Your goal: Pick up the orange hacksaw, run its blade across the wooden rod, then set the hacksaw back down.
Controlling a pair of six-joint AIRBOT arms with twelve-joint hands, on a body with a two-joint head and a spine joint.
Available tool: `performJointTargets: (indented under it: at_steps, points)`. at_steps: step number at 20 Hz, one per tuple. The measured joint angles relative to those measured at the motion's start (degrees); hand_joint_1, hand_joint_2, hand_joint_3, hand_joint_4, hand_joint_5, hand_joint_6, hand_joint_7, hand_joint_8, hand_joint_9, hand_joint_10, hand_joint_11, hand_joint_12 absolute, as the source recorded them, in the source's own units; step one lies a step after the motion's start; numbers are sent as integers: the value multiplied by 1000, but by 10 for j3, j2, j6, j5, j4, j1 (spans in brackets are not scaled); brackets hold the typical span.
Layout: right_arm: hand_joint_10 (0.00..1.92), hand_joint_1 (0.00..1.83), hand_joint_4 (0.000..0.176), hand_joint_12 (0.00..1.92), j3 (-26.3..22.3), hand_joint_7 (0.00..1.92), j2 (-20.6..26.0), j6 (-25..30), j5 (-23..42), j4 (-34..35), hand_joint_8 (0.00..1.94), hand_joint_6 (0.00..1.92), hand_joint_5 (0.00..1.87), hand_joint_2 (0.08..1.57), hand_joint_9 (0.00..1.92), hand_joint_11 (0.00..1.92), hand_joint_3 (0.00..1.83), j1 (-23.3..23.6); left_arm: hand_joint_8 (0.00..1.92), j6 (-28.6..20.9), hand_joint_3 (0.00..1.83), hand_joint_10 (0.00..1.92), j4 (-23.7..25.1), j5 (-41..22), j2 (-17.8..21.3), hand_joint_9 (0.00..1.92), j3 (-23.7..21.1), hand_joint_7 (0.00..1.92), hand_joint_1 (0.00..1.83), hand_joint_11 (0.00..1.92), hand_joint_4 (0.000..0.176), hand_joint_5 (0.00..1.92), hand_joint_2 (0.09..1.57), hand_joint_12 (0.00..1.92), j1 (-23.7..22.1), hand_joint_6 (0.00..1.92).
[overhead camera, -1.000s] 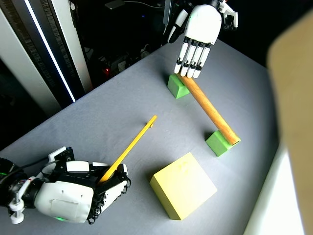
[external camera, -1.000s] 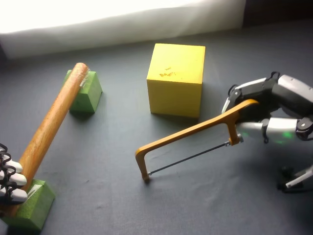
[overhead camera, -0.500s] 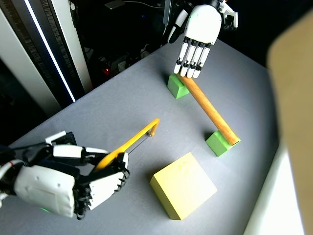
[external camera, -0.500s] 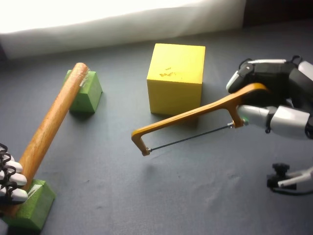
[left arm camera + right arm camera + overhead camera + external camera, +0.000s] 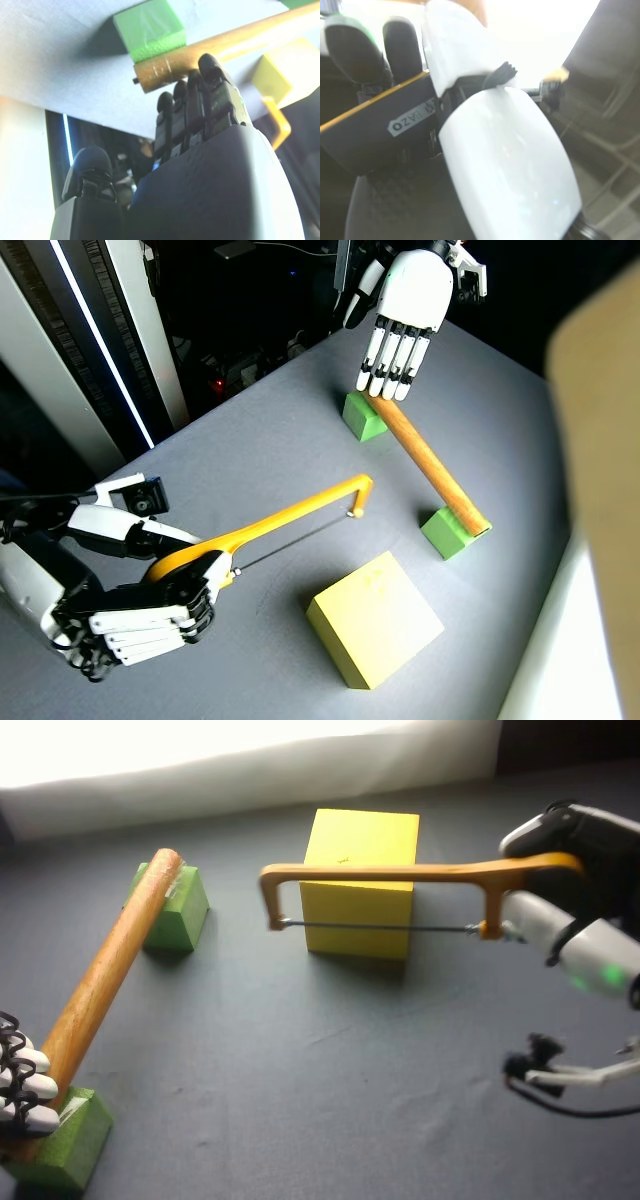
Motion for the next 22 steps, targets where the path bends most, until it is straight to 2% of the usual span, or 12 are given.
performJointTargets:
  at_steps: [4,9,11,14,18,21,22]
  points:
    - [1291,1374,0,1363,-7,909,-26,-16,6,-7,1070,1012,818,1140,972,992,0,25,4,0,0,7,0,0,0,179,1,201,133,0,0,216,1268,483,-1,2]
    - [1345,1369,0,1390,1,891,-58,-34,9,2,1105,1042,779,1155,943,984,0,56,0,0,2,0,0,-2,-4,117,4,148,133,0,0,152,1283,372,-5,0]
    - [1344,1369,0,1389,7,884,-69,-35,9,0,1122,1054,766,1158,941,976,1,63,6,0,0,7,0,-2,-5,147,6,184,118,0,0,173,1279,448,-7,5]
    - [1316,1372,0,1378,21,896,-84,-44,4,5,1102,1030,784,1150,958,992,0,71,1,0,0,2,0,-3,-8,157,6,183,164,0,0,185,1267,436,-7,2]
    - [1346,1370,0,1409,46,888,-109,-47,0,4,1126,1025,785,1154,938,981,1,74,1,0,0,1,0,-2,-8,151,6,182,140,0,0,189,1275,421,-7,3]
    - [1371,1368,0,1415,66,875,-126,-46,2,4,1139,1048,775,1161,923,966,2,78,5,0,0,6,0,-2,-8,180,6,215,151,0,0,221,1258,508,-7,5]
    - [1385,1366,0,1416,71,874,-132,-46,1,4,1143,1048,767,1164,916,965,2,79,3,2,1,3,0,-1,-8,165,6,198,98,0,0,204,1267,435,-7,3]
